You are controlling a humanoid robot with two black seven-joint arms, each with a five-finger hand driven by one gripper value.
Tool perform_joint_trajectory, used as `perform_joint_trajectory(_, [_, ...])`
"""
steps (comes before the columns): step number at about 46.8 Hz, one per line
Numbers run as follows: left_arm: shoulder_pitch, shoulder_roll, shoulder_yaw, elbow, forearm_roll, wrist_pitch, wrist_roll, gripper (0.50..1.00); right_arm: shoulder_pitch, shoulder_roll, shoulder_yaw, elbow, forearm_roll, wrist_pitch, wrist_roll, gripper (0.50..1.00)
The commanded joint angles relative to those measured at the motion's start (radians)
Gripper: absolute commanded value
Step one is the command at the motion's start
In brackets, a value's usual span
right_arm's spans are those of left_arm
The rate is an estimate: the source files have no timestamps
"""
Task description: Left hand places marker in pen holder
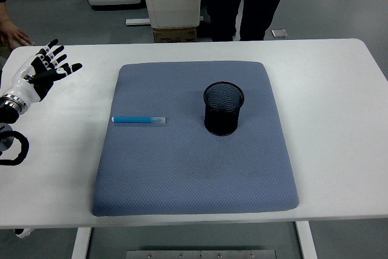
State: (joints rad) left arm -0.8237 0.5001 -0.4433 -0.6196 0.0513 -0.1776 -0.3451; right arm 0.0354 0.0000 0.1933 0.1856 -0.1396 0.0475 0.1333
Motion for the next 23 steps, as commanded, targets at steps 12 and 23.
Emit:
perform_joint_trajectory(12, [0.000,0.000,0.000,0.000,-0.001,-0.002,0.001,1.000,0.001,0.000,0.000,0.000,0.000,0.000,0.000,1.000])
perform_joint_trajectory(23, [0.000,0.012,-0.003,0.000,0.001,-0.008,0.001,1.000,0.000,0.000,0.000,0.000,0.001,0.000,0.000,1.000])
